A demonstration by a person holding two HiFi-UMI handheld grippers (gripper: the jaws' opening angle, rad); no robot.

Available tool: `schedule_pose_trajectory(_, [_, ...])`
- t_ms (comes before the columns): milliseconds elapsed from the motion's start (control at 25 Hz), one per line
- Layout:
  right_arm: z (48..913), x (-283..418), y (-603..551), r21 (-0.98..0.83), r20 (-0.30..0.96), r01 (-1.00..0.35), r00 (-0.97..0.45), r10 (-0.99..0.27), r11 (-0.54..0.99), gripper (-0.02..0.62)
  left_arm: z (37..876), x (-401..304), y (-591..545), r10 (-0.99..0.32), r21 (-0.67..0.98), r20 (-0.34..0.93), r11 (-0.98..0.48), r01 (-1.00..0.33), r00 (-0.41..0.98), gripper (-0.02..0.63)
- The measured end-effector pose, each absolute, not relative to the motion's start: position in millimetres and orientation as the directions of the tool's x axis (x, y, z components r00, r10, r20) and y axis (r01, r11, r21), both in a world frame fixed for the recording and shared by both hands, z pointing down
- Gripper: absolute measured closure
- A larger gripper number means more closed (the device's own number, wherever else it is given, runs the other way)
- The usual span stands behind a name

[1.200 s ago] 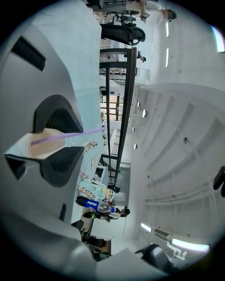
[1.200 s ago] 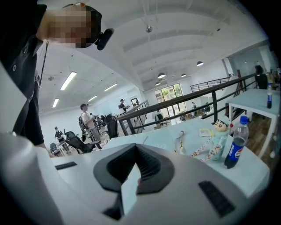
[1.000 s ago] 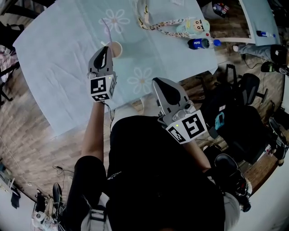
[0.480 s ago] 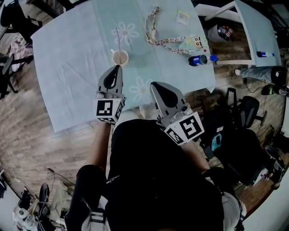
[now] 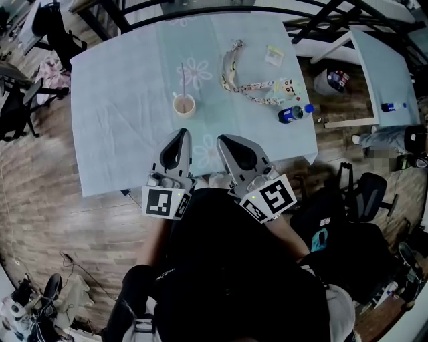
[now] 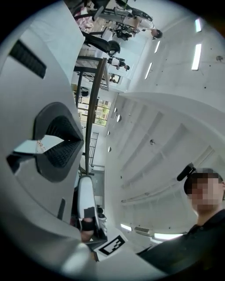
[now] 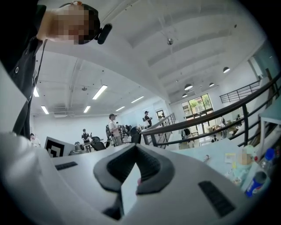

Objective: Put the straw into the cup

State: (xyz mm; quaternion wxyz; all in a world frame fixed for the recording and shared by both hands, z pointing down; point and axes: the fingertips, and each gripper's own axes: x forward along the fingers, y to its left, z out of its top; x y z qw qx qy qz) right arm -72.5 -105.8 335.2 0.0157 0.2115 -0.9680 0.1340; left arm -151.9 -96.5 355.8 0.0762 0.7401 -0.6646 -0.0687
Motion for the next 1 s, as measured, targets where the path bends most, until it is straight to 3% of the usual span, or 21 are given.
schedule_pose_trajectory(1000, [302,-64,-82,-0.167,-0.021,-0.244,-0.968,-0.251,0.955,0.588,299,-112,-63,-0.991,0.161,-0.132,-0.022,-0.987,0.001,0.594])
